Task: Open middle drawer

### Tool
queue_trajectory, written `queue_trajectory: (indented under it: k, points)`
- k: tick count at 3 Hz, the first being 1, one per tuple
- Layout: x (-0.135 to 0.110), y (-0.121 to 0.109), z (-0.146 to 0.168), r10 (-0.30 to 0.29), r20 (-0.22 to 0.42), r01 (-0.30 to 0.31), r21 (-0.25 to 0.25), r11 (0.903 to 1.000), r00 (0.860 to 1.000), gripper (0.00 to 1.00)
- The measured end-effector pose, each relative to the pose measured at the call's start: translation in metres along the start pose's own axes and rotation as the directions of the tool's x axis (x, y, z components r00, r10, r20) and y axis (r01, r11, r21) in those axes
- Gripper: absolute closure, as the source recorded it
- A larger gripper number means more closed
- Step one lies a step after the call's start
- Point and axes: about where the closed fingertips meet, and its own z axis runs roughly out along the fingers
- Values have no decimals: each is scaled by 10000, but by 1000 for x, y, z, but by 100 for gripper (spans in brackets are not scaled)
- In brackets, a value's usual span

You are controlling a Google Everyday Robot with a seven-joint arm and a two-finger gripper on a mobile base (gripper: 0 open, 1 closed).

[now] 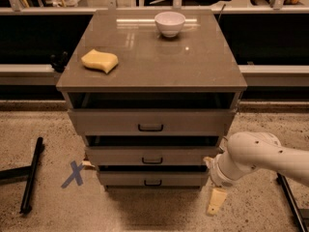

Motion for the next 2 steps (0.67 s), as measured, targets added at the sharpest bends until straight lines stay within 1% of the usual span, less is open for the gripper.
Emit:
queue_trajectory:
  k: [1,2]
  points:
    - [2,-10,11,-152,-34,152,111,9998,9999,0]
    - [-2,-48,37,-897,-133,905,734,9932,9959,0]
